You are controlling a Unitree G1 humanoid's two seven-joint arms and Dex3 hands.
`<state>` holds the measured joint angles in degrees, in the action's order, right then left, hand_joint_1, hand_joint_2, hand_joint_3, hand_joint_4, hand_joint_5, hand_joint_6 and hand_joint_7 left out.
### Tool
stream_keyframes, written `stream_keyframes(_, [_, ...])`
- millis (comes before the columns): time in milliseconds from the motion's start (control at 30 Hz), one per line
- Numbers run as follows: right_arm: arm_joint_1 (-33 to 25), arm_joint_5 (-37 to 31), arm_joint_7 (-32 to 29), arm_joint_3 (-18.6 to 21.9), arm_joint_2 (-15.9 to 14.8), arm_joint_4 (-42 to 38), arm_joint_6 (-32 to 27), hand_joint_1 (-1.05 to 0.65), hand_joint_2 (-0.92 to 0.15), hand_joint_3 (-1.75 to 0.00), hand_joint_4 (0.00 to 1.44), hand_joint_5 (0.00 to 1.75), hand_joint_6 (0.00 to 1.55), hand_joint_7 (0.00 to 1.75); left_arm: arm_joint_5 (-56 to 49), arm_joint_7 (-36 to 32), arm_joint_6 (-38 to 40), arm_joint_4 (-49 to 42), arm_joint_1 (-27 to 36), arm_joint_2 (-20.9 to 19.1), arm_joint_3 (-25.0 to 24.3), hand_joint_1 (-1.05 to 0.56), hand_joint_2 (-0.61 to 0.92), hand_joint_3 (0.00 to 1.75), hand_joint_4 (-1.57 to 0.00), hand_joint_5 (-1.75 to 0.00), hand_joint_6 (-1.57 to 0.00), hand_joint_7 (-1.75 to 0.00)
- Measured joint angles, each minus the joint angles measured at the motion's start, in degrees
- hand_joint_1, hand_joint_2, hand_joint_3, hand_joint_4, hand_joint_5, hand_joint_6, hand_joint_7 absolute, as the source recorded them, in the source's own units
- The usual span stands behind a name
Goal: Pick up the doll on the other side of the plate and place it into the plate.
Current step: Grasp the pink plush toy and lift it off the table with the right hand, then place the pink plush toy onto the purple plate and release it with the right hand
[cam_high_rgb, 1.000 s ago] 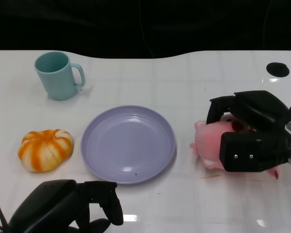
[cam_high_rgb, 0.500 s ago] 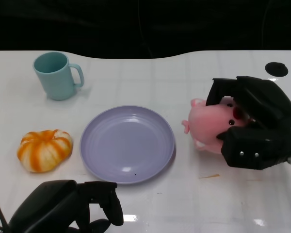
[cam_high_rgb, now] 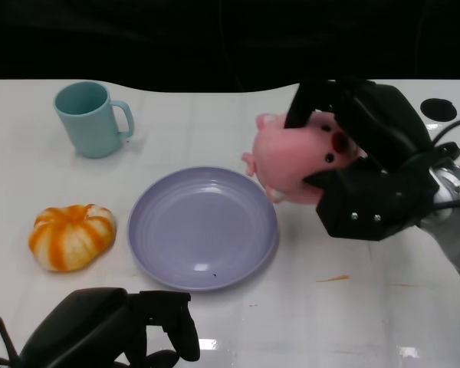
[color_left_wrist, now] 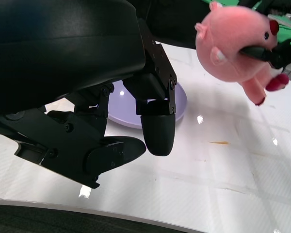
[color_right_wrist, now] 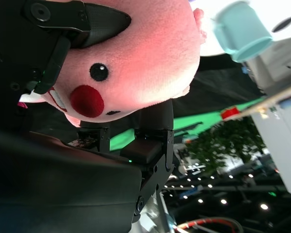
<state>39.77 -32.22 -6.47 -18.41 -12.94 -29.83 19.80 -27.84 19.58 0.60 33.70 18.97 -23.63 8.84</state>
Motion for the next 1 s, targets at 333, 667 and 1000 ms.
stream_keyframes(333, [5.39,-1.63,0.35,-2.68,4.74,-2.61,2.23,-0.21,-0.2,-1.48,0.99,1.75,0.75,1.75,-2.19,0.0,1.42,0.09,-0.84,1.68,1.71,-0.21,0.68,0.76,-0.72,-1.49,-0.74,-1.18])
stream_keyframes(667, [9.76,-2.44,6.61,-7.23,8.29,-6.96,3.97,-0.27,-0.22,-1.38,1.0,1.75,0.76,1.75,-4.63,0.0,2.44,0.31,-1.94,3.21,3.61,-0.21,0.66,0.79,-0.72,-1.47,-0.75,-1.16])
stream_keyframes(1000, [10.11,-3.16,9.07,-9.56,9.35,-8.95,3.88,-0.29,-0.4,-1.07,1.0,1.75,0.74,1.75,-5.84,0.01,3.15,0.52,-1.98,4.13,4.28,-0.21,0.66,0.79,-0.74,-1.42,-0.76,-1.15])
